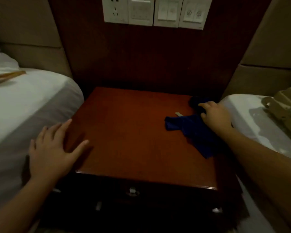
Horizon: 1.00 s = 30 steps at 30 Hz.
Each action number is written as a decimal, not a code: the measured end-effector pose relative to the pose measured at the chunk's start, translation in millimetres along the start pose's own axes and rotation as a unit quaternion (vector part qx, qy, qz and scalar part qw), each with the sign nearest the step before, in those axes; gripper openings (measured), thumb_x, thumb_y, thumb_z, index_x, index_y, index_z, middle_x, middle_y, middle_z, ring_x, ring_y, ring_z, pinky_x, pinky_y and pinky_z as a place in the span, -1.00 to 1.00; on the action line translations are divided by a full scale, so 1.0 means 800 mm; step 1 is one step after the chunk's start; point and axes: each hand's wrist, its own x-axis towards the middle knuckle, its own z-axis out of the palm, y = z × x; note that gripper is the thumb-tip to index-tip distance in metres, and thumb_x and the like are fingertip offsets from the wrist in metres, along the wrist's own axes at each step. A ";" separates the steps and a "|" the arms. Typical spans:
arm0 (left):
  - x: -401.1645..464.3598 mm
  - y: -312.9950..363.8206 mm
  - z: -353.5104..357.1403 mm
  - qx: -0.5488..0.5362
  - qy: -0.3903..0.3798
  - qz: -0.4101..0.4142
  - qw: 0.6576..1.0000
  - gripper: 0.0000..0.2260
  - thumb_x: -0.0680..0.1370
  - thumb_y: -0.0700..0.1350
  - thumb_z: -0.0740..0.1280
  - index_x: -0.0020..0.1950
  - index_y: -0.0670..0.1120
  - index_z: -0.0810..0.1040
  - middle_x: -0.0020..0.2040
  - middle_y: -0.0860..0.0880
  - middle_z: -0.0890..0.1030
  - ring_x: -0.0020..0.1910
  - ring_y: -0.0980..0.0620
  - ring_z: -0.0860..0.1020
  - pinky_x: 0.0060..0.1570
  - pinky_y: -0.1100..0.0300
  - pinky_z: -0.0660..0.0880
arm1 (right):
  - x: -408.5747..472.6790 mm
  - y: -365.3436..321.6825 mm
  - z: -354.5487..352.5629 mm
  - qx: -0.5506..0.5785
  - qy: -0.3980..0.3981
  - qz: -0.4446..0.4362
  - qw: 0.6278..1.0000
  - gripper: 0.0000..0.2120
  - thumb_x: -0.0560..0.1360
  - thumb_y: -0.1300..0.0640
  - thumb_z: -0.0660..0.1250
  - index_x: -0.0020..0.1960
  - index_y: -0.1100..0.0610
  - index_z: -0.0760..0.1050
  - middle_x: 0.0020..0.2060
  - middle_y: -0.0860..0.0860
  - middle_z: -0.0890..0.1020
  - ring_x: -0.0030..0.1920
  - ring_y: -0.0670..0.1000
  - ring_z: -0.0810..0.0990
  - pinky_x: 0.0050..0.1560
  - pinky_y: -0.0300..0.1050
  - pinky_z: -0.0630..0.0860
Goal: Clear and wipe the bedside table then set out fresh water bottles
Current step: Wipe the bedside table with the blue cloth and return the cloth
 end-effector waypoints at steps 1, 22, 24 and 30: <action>-0.001 0.000 0.000 0.000 -0.003 -0.002 1.000 -0.23 0.34 0.52 0.08 0.47 0.19 0.22 0.41 -0.10 0.40 0.45 -0.21 0.26 0.35 -0.29 0.23 | -0.018 -0.006 -0.006 -0.009 0.011 -0.016 1.000 -0.60 0.52 0.16 0.25 0.35 0.11 0.43 0.24 0.20 0.52 0.11 0.27 0.50 -0.01 0.10 0.46; -0.157 0.160 -0.029 -0.425 -0.147 0.023 0.893 -0.45 0.39 0.25 0.41 0.27 0.49 0.21 0.21 0.58 0.00 0.44 0.26 -0.05 0.47 -0.10 0.07 | -0.209 -0.154 -0.063 0.047 0.068 -0.154 0.985 -0.51 0.23 0.23 0.56 0.15 0.12 0.58 0.02 0.13 0.65 -0.09 0.22 0.60 -0.21 0.07 0.53; -0.156 0.163 -0.028 -0.423 -0.128 0.047 0.896 -0.45 0.46 0.11 0.42 0.31 0.42 0.21 0.21 0.58 0.06 0.46 0.23 0.01 0.46 -0.04 0.13 | -0.214 -0.166 -0.065 0.059 0.071 -0.185 0.978 -0.50 0.24 0.21 0.56 0.17 0.09 0.57 0.05 0.10 0.65 -0.05 0.20 0.61 -0.17 0.06 0.54; -0.153 0.141 -0.023 -0.324 -0.158 0.140 0.922 -0.38 0.48 -0.05 0.42 0.43 0.29 0.22 0.42 0.24 0.22 0.50 0.17 0.01 0.37 0.18 0.05 | -0.226 -0.184 -0.066 0.109 0.059 -0.243 0.962 -0.52 0.32 0.18 0.49 0.22 0.03 0.54 0.10 0.04 0.62 0.05 0.14 0.59 -0.03 0.05 0.51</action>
